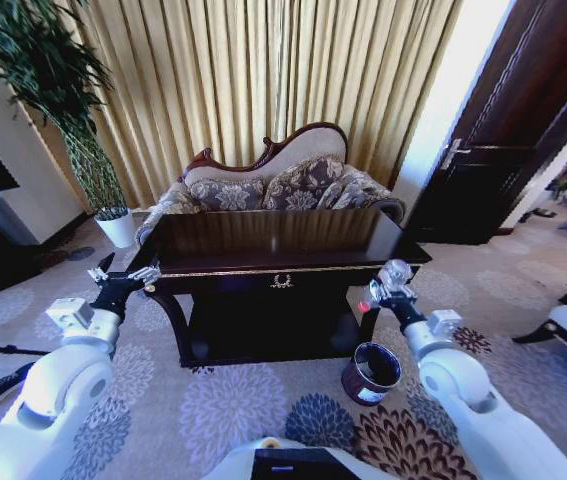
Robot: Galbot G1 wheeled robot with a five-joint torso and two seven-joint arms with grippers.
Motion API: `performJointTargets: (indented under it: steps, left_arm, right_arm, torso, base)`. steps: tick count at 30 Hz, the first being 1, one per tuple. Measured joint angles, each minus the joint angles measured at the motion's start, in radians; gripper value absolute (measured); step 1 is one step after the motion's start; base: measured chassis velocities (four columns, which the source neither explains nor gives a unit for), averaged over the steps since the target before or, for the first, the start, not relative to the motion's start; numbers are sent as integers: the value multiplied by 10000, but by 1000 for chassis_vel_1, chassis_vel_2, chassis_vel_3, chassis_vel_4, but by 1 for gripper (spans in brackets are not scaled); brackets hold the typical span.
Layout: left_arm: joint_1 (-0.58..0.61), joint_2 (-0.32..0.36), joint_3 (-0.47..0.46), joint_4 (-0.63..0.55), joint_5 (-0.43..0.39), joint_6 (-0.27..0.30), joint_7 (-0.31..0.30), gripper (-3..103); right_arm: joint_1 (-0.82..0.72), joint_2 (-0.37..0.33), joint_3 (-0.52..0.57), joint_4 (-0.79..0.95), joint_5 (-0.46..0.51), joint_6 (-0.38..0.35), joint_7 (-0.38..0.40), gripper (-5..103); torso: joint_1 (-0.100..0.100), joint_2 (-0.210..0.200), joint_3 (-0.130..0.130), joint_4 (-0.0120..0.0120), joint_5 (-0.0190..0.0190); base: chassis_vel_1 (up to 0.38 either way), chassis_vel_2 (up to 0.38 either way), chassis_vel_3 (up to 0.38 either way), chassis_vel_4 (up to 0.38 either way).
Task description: Move to the front of the table and place the trash on the table into the trash bin.
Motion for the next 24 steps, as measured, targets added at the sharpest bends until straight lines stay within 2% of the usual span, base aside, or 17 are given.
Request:
performJointTargets:
  steps: [7,8,10,13,15,16,18,19,22,24]
  left_arm:
    - [469,-214,27,-326,22,30,-24,100]
    - [469,-214,27,-326,22,30,-24,100]
    - [568,-248,14,-370,32,32,-24,100]
    - [596,-241,9,-380,35,32,-26,100]
    - [592,-182,28,-398,36,33,-30,100]
    - [592,-182,28,-398,36,33,-30,100]
    - [544,-135,110,-414,33,35,-29,100]
    - [544,-135,110,-414,33,35,-29,100]
    - [517,-88,183,-388,33,35,-31,100]
    - [522,-84,183,-373,32,35,-32,100]
  right_arm:
    - [1204,323,-638,-3260,-769,491,-25,25]
    - [1204,323,-638,-3260,-769,491,-25,25]
    - [1805,437,-861,-4713,-1009,927,-55,25]
    - [2170,514,-1044,-5632,-1230,1211,-70,25]
    - [2934,729,-1365,-7278,-1861,1909,-216,25]
    - [2934,729,-1365,-7278,-1861,1909,-216,25]
    - [3805,1049,-1559,-8769,-2469,2379,-457,25]
    - [3805,1049,-1559,-8769,-2469,2379,-457,25]
    - [4959,1566,-1649,-10578,-3141,2847,-713,25]
    - [5118,1641,-1642,-10820,-3239,2888,-749,25]
  torso:
    - [-4,1,-2,0,0]
    - [-4,1,-2,0,0]
    - [-3,1,-2,1,0]
    - [-3,1,-1,0,-1]
    - [-4,1,-1,-3,0]
    - [-4,1,-1,-3,0]
    - [-4,2,-2,-1,0]
    - [-4,2,-2,-1,0]
    - [-3,1,-1,1,-1]
    - [-3,1,-1,2,0]
  base:
    - [0,0,0,0]
    - [0,0,0,0]
    - [0,0,0,0]
    - [0,0,0,0]
    - [0,0,0,0]
    - [0,0,0,0]
    - [0,0,0,0]
    - [0,0,0,0]
    - [0,0,0,0]
    - [0,0,0,0]
